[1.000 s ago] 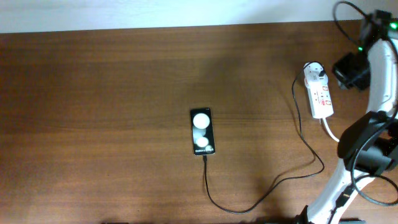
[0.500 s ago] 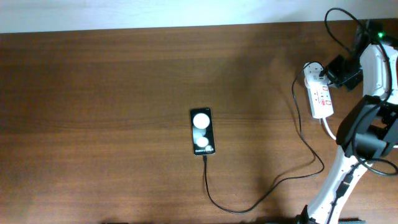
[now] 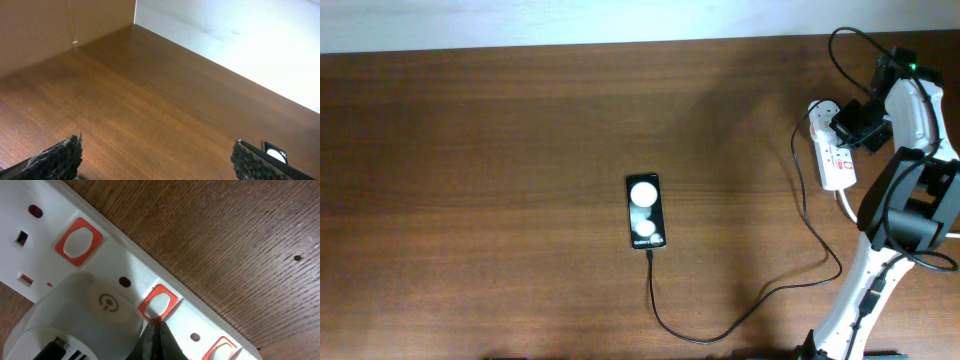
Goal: Plug charger to phone and switch on socket
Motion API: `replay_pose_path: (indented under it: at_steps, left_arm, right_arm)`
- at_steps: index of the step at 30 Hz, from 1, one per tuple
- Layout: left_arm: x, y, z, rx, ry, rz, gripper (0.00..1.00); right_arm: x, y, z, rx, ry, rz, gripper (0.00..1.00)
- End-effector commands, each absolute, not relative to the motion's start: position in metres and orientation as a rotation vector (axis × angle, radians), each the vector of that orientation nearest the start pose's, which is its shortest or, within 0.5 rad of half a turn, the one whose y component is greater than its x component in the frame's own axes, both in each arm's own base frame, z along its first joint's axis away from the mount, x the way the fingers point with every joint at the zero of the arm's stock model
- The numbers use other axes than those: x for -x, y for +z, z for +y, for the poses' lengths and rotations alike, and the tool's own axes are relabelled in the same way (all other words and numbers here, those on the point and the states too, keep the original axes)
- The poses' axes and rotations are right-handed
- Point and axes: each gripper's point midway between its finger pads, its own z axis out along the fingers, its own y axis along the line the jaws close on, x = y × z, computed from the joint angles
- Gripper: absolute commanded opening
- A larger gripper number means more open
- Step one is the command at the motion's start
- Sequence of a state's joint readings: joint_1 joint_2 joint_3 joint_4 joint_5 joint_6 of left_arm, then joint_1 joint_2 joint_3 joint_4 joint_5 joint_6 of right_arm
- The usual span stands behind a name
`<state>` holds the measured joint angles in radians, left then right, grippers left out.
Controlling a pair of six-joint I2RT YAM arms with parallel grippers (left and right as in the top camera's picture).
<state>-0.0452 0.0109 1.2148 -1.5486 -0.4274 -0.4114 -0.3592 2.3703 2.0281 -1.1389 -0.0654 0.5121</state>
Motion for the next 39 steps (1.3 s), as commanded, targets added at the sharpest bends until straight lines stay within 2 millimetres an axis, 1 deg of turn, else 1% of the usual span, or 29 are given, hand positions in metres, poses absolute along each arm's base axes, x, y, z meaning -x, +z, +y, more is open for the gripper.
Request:
replay_pose_path:
  at_steps: [1,3,4,5,7,9,10,12,14,15,16,17,19,20,22,24,26,27,28,30,31,32,34,35,36,37,39]
  left_arm:
    - [-0.007,0.29,0.073,0.633,0.112,1.771,0.99]
    - [-0.007,0.29,0.073,0.633,0.112,1.771,0.99]
    - [-0.007,0.29,0.073,0.633,0.112,1.771,0.99]
    - [-0.007,0.29,0.073,0.633,0.112,1.771,0.99]
    - [-0.007,0.29,0.073,0.633,0.112,1.771,0.99]
    - [-0.007,0.29,0.073,0.633,0.112,1.771,0.99]
    - [-0.007,0.29,0.073,0.633,0.112,1.771,0.99]
    - [-0.007,0.29,0.073,0.633,0.112,1.771,0.99]
    - [-0.007,0.29,0.073,0.634,0.112,1.771,0.99]
    - [-0.007,0.29,0.073,0.633,0.112,1.771,0.99]
    - [-0.007,0.29,0.073,0.633,0.112,1.771,0.99]
    - [-0.007,0.29,0.073,0.633,0.112,1.771,0.99]
    - [-0.007,0.29,0.073,0.633,0.112,1.771,0.99]
    - [-0.007,0.29,0.073,0.633,0.112,1.771,0.99]
    - [-0.007,0.29,0.073,0.633,0.112,1.771,0.99]
    - [-0.007,0.29,0.073,0.633,0.111,1.771,0.99]
    - [-0.007,0.29,0.073,0.633,0.112,1.771,0.99]
    - [-0.007,0.29,0.073,0.633,0.112,1.771,0.99]
    - [-0.007,0.29,0.073,0.633,0.112,1.771,0.99]
    - [-0.007,0.29,0.073,0.633,0.112,1.771,0.99]
    - [-0.007,0.29,0.073,0.633,0.112,1.771,0.99]
    - [-0.007,0.29,0.073,0.633,0.112,1.771,0.99]
    - [-0.007,0.29,0.073,0.633,0.112,1.771,0.99]
    - [-0.007,0.29,0.073,0.633,0.112,1.771,0.99]
    - [-0.007,0.29,0.073,0.633,0.112,1.771,0.99]
    - [-0.007,0.29,0.073,0.633,0.112,1.771,0.99]
    - [-0.007,0.29,0.073,0.633,0.112,1.771,0.99]
  right_arm:
    - [-0.453,0.02,-0.16,-1.294,0.129,2.782,0.04]
    - [-0.454,0.042,-0.18,-1.33,0.128,2.734,0.04]
    - [-0.456,0.048,-0.184,-1.338,0.145,2.719,0.04]
    - [-0.458,0.049,-0.18,-1.34,0.204,2.715,0.04]
    - [-0.462,0.05,-0.173,-1.32,0.232,2.716,0.04]
    - [-0.467,0.045,-0.156,-1.274,0.233,2.746,0.04]
    - [-0.473,0.042,-0.148,-1.223,0.229,2.757,0.04]
    - [-0.475,0.041,-0.152,-1.184,0.121,2.756,0.04]
    - [-0.476,0.041,-0.153,-1.19,0.148,2.75,0.04]
    - [-0.478,0.042,-0.148,-1.188,0.194,2.751,0.04]
    - [-0.478,0.039,-0.139,-1.176,0.235,2.762,0.04]
    - [-0.479,0.034,-0.136,-1.163,0.22,2.769,0.04]
    - [-0.475,0.013,-0.125,-1.142,0.203,2.8,0.04]
    - [-0.474,0.008,-0.12,-1.135,0.204,2.81,0.04]
    - [-0.47,0.008,-0.116,-1.133,0.203,2.832,0.04]
    - [-0.459,0.009,-0.125,-1.182,0.191,2.845,0.04]
    - [-0.434,0.02,-0.155,-1.295,0.13,2.839,0.04]
    - [-0.416,0.035,-0.173,-1.382,0.129,2.816,0.04]
    - [-0.405,0.047,-0.181,-1.426,0.136,2.804,0.04]
    - [-0.391,0.072,-0.182,-1.467,0.181,2.786,0.04]
    - [-0.388,0.096,-0.172,-1.45,0.25,2.765,0.04]
    - [-0.387,0.114,-0.164,-1.404,0.282,2.756,0.04]
    - [-0.378,0.167,-0.145,-1.317,0.281,2.709,0.04]
    - [-0.369,0.2,-0.129,-1.249,0.291,2.677,0.04]
    - [-0.362,0.227,-0.111,-1.179,0.315,2.65,0.04]
    - [-0.355,0.244,-0.098,-1.126,0.318,2.636,0.04]
    - [-0.327,0.291,-0.051,-0.933,0.337,2.617,0.04]
